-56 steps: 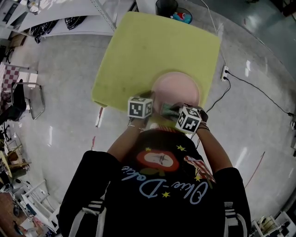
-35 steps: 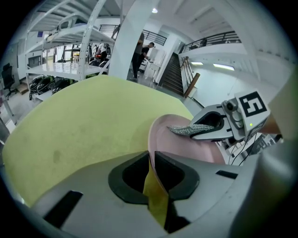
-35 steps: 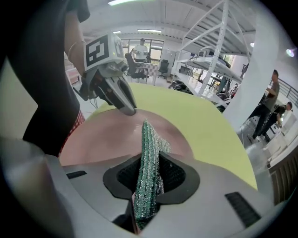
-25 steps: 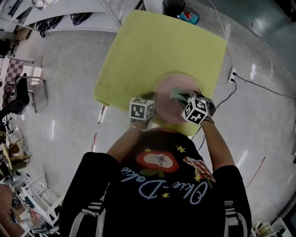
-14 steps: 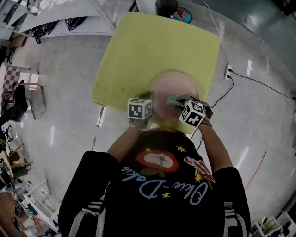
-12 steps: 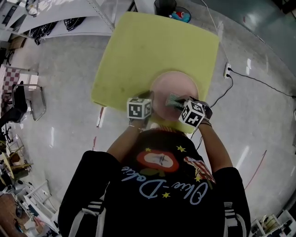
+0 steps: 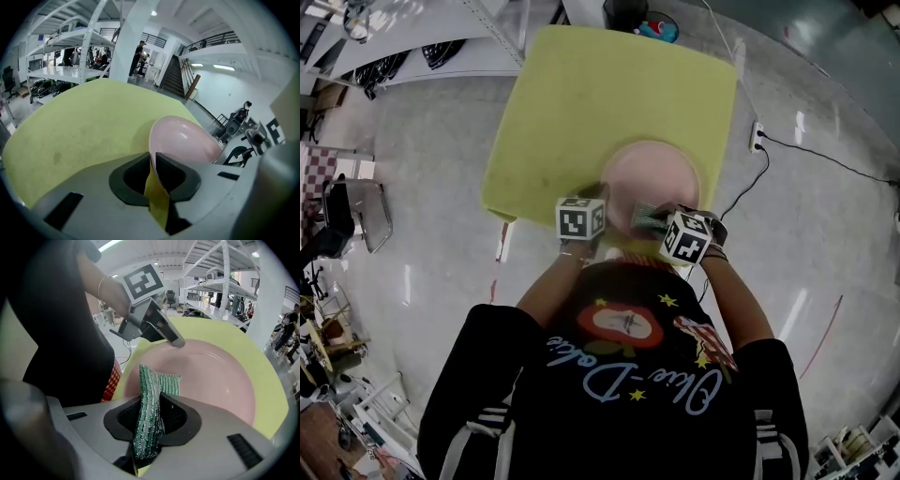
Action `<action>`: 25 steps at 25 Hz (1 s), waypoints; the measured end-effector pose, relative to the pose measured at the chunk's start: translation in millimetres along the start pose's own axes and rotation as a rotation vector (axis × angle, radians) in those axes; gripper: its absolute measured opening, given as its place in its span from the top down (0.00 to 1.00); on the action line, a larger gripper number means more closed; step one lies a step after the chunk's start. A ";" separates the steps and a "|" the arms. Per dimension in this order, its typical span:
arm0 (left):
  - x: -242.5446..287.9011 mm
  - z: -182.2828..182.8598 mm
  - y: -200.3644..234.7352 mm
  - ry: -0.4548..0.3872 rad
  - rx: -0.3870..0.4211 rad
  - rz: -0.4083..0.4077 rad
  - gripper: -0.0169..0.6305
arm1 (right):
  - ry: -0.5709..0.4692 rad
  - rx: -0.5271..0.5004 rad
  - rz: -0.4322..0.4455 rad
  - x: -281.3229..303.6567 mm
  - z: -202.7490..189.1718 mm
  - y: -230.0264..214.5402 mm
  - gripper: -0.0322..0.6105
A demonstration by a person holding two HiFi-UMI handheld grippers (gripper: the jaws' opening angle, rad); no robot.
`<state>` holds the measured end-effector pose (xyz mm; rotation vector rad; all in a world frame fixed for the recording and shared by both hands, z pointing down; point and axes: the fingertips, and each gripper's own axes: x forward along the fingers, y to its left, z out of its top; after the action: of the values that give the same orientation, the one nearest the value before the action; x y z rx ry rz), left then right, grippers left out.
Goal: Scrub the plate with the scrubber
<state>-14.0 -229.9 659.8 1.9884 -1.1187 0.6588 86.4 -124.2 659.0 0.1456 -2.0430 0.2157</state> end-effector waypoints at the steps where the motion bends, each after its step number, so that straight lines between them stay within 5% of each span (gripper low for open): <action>1: 0.2 -0.2 -0.4 0.000 0.002 0.003 0.92 | 0.001 -0.002 0.010 -0.2 -0.4 2.0 0.84; 8: 0.8 -1.3 -2.0 0.002 0.012 0.026 0.92 | -0.028 -0.049 0.072 -2.6 -0.4 13.4 0.84; 12: 2.2 -0.2 -3.9 0.004 0.011 0.042 0.92 | -0.146 -0.055 0.068 -20.4 10.3 -6.1 0.84; 20: 4.4 3.7 -2.6 0.006 -0.010 0.049 0.92 | -0.178 -0.144 -0.224 -37.9 28.7 -104.4 0.85; 25: 5.5 3.6 0.7 0.006 -0.013 0.056 0.93 | -0.112 -0.200 -0.292 -25.2 31.7 -131.4 0.85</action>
<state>-11.6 -235.7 661.9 1.9492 -1.1765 0.6842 96.2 -259.1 634.1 0.3339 -2.1110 -0.1823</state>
